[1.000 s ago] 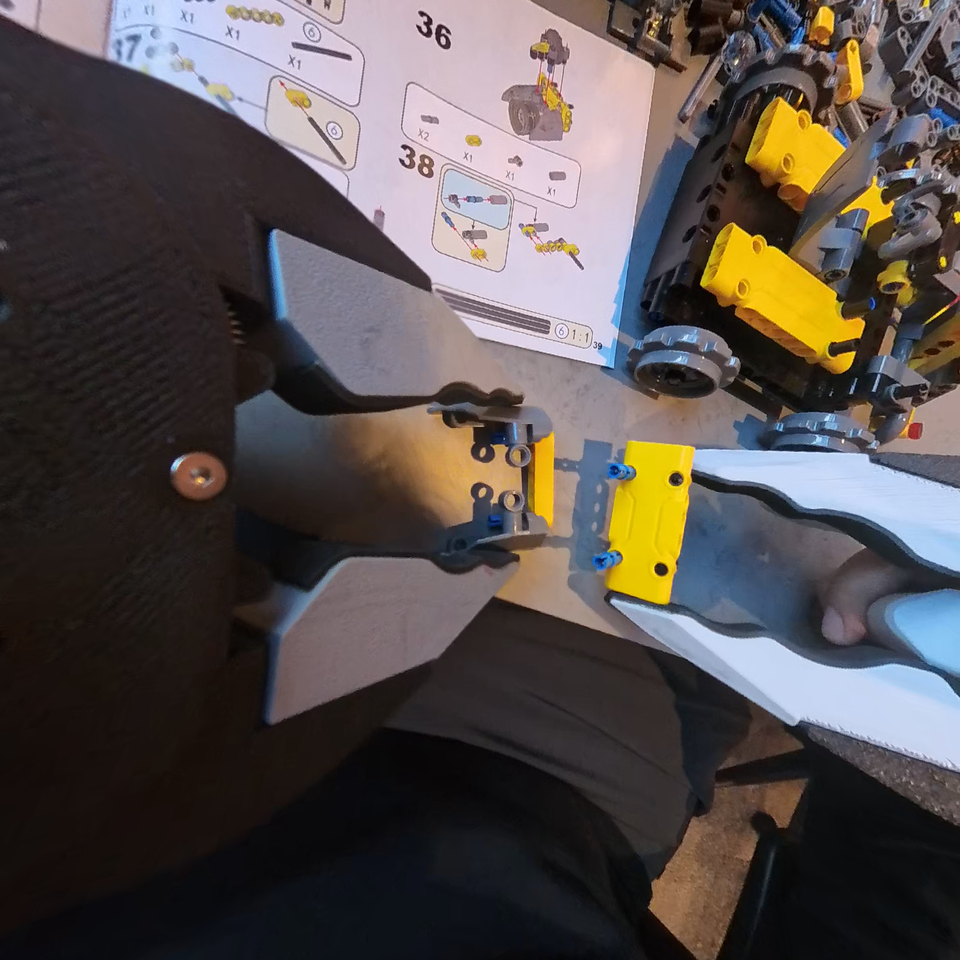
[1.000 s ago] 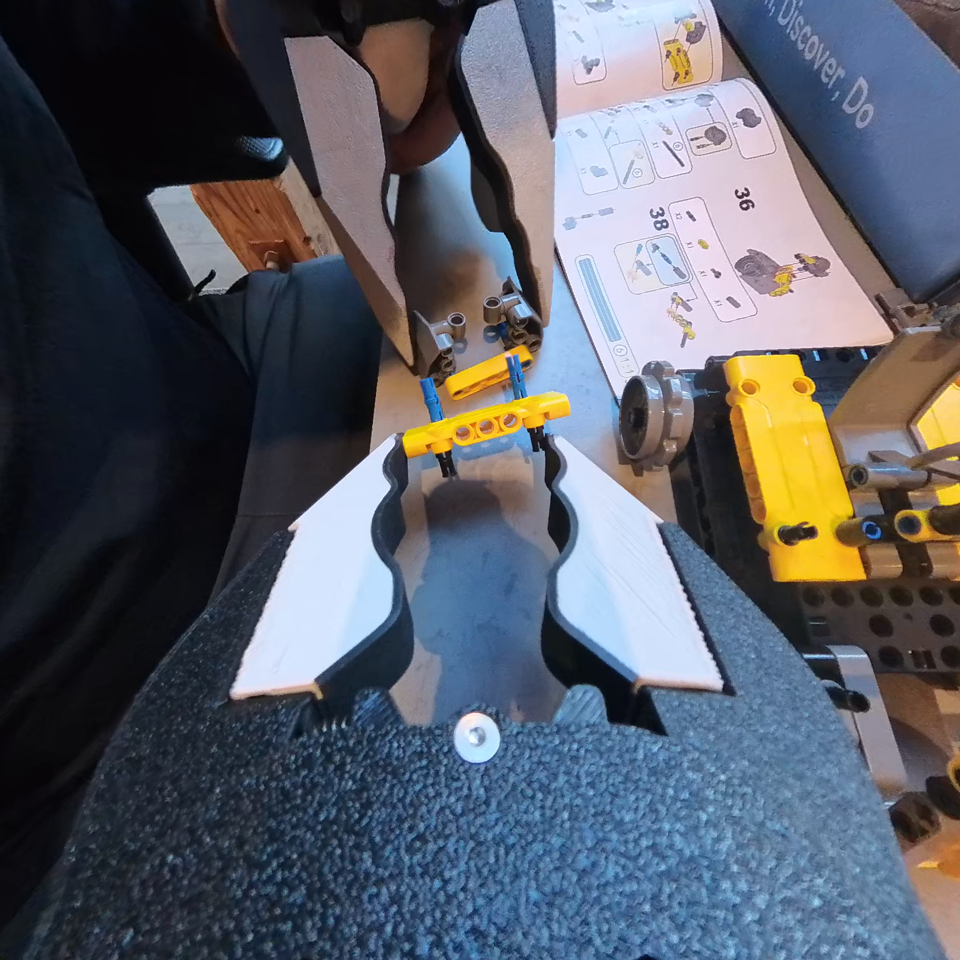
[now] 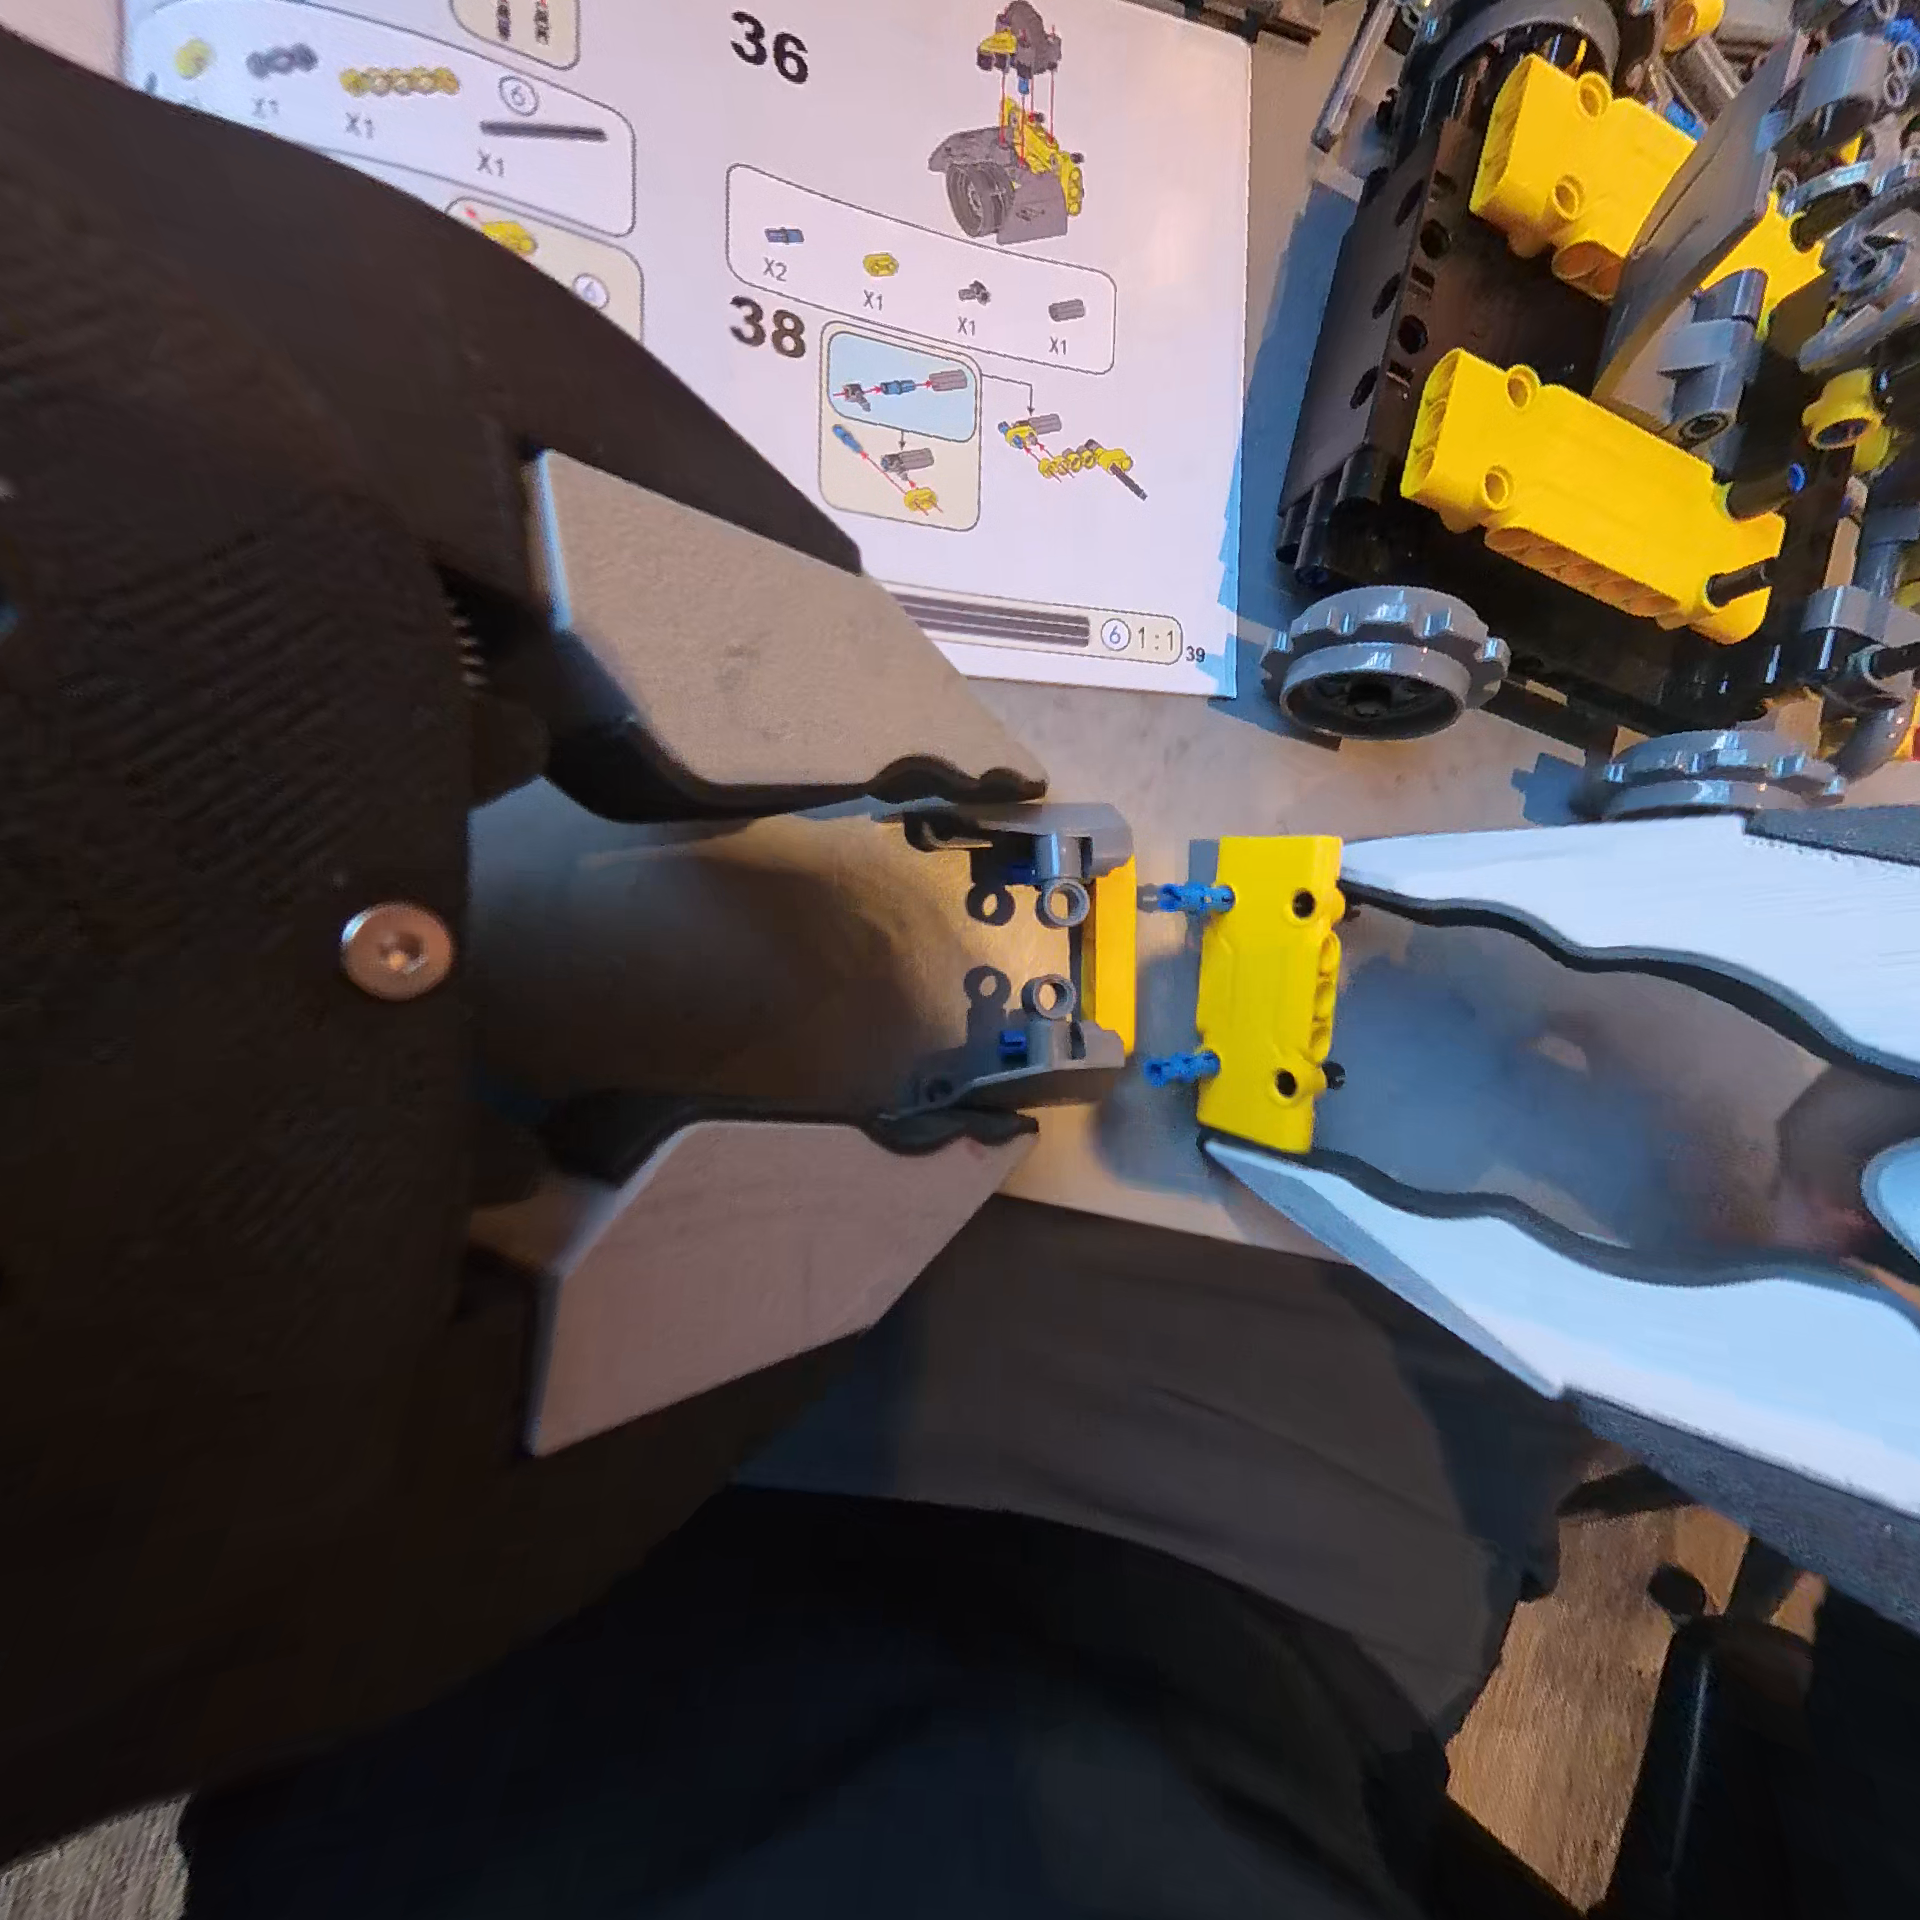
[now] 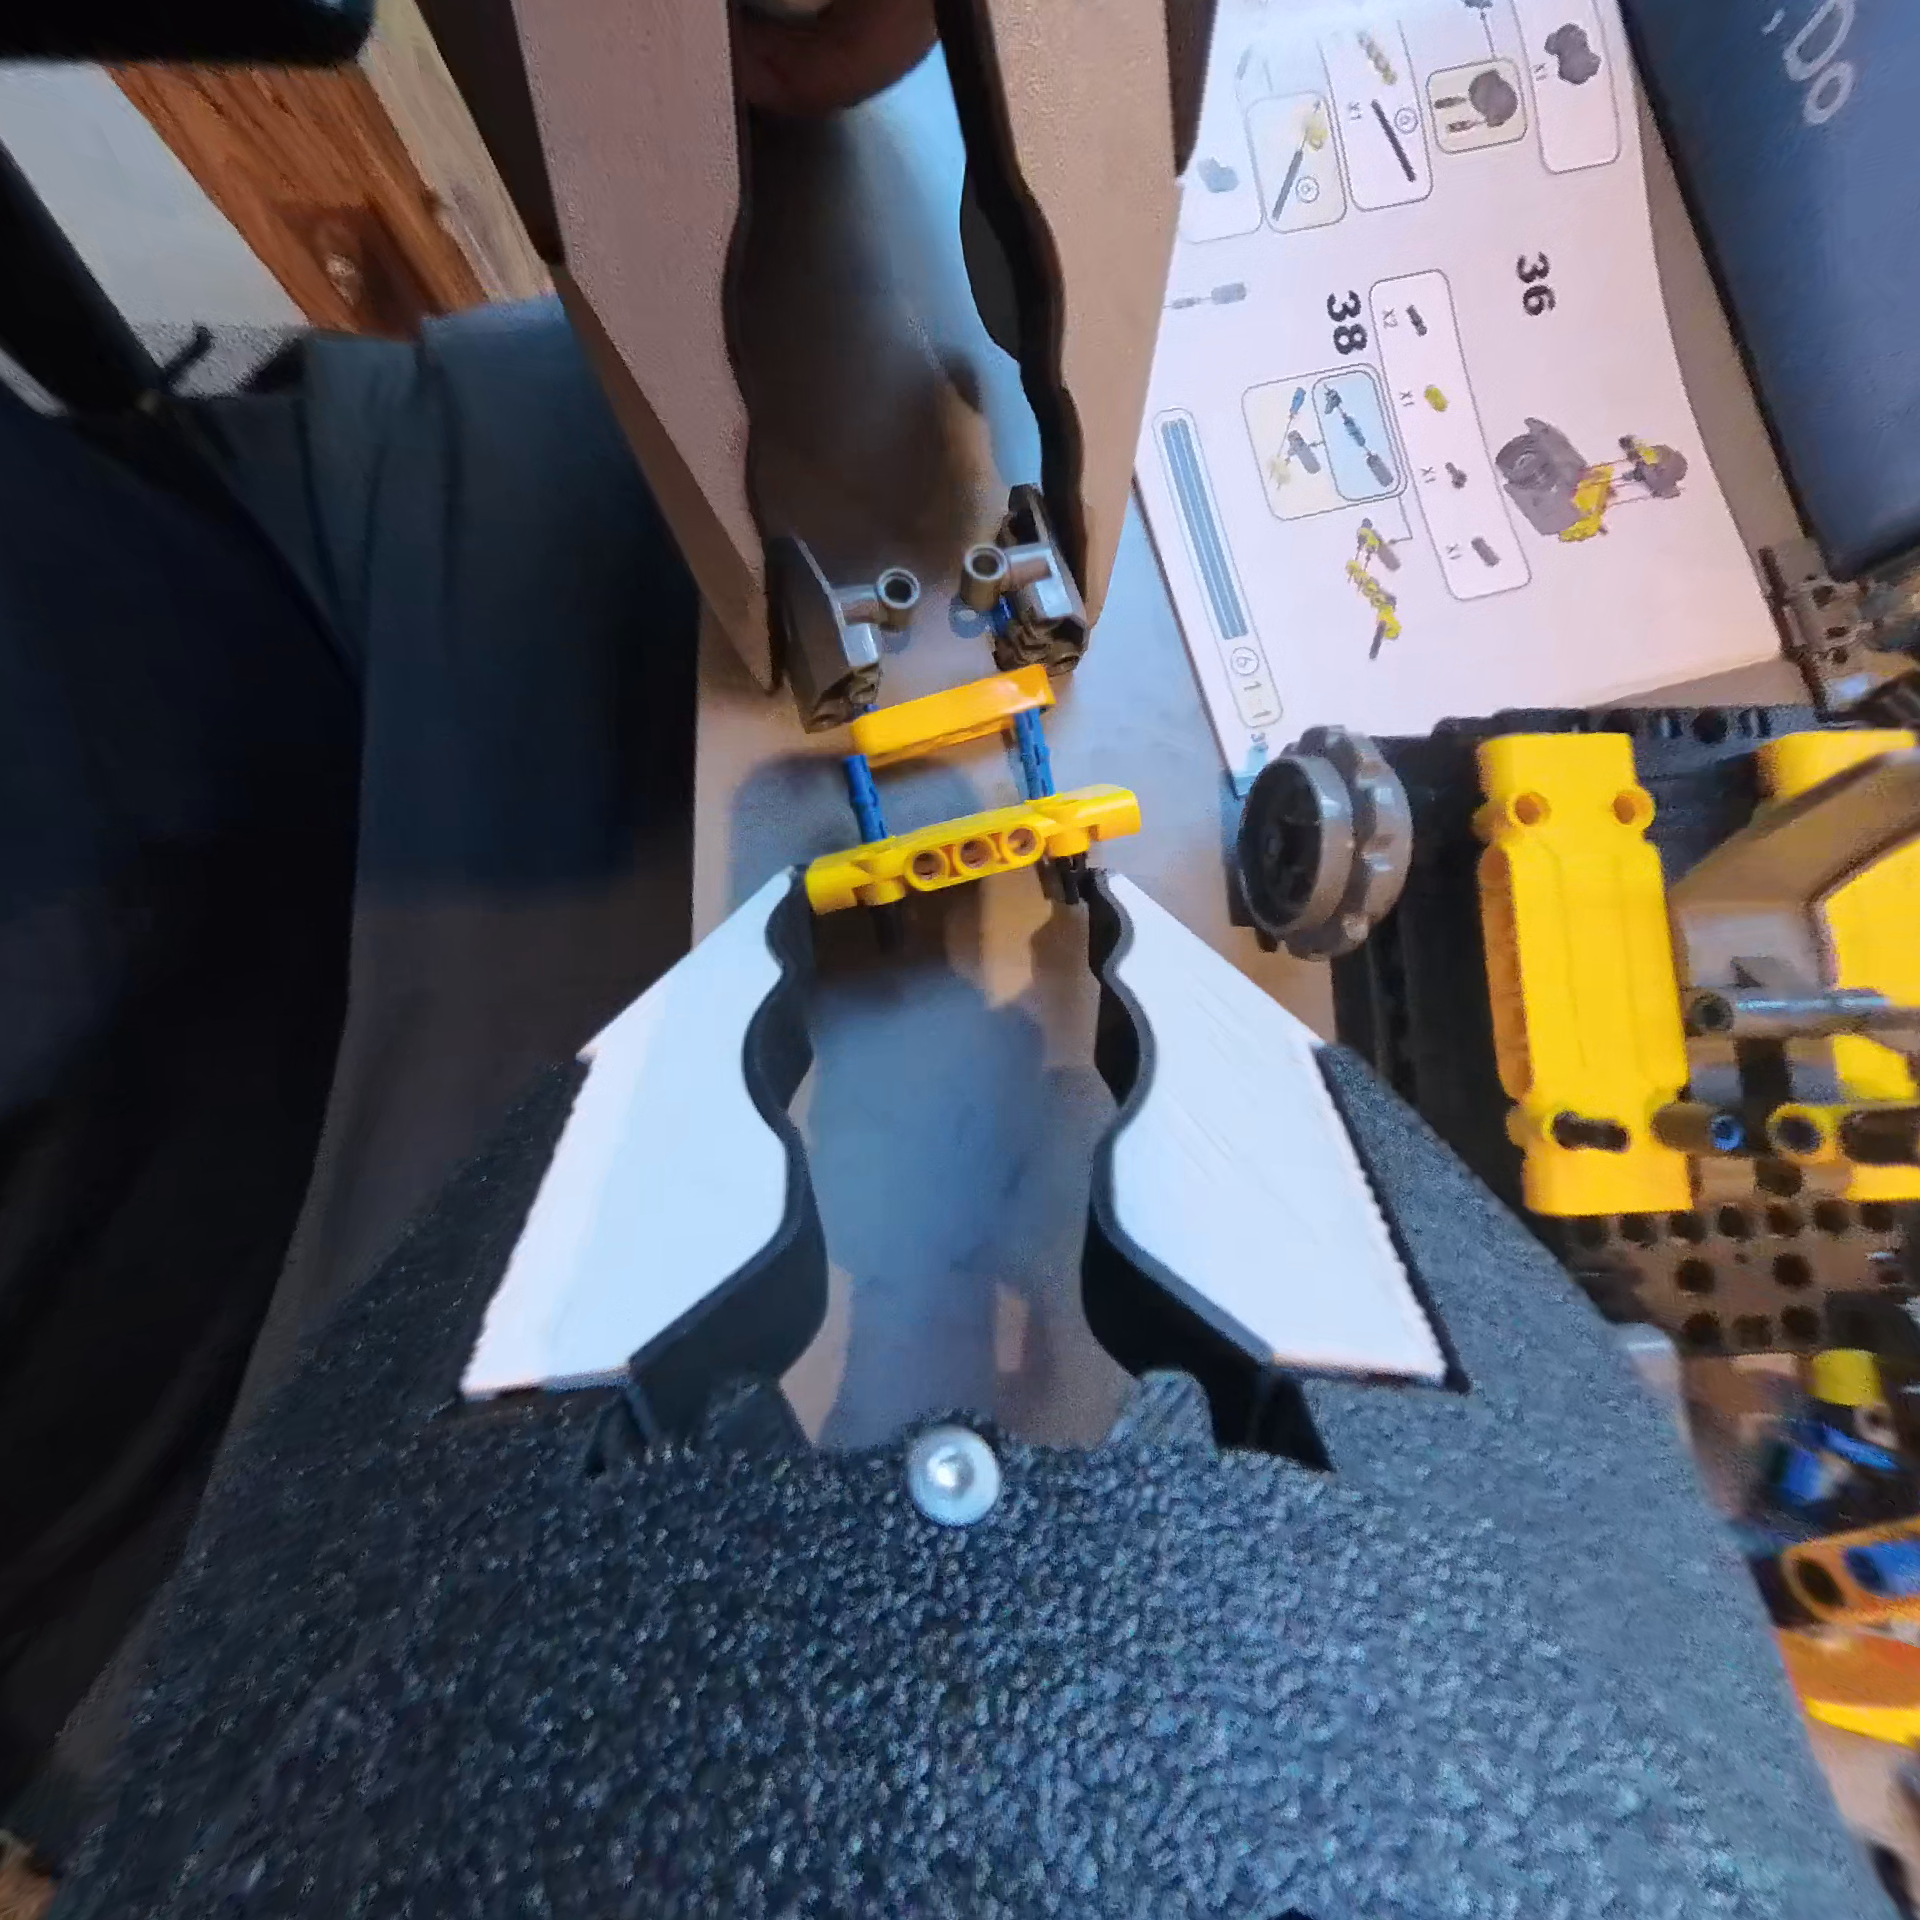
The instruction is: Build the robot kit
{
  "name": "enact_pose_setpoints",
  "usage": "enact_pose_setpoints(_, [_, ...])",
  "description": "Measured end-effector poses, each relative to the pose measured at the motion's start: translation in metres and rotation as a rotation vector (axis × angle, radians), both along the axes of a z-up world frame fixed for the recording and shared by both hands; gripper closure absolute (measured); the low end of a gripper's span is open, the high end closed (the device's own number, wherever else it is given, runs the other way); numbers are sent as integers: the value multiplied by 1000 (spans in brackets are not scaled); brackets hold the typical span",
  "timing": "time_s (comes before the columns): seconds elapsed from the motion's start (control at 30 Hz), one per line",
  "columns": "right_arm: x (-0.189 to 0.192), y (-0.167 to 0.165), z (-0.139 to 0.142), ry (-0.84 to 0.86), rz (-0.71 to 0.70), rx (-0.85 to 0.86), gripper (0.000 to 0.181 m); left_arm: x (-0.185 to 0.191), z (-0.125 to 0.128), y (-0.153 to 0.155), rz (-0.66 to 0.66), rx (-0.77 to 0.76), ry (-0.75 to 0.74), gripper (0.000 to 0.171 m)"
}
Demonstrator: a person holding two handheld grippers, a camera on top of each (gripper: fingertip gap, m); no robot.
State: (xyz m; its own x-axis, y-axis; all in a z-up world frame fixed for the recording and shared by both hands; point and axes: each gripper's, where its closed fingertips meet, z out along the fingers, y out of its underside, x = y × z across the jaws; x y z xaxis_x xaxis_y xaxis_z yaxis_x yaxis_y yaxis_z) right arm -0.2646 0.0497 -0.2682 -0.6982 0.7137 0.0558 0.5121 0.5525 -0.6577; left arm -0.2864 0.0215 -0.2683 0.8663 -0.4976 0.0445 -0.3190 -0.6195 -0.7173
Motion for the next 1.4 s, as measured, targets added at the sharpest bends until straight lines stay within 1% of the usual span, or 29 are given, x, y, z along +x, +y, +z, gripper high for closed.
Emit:
enact_pose_setpoints(0.13, [-5,-4,7,-33,19,56,128,-1,1,1,-17,-7,-32,114])
enact_pose_setpoints(0.23, [-8,-1,9,-57,11,86,128,-1,2,1,-20,-12,-56,114])
enact_pose_setpoints(0.53, [-4,-3,6,-136,45,173,128,2,2,3,-35,-11,-55,114])
enact_pose_setpoints(0.7, [1,-2,5,-164,21,197,128,7,1,4,-55,-5,-37,114])
enact_pose_setpoints(0.97, [17,11,6,-170,-68,215,128,24,0,16,-106,1,-18,114])
enact_pose_setpoints(1.2, [21,16,7,-159,-103,273,128,28,0,22,-108,7,-5,114])
enact_pose_setpoints(1.4, [19,14,11,-122,-95,299,129,28,0,22,-109,8,-4,114])
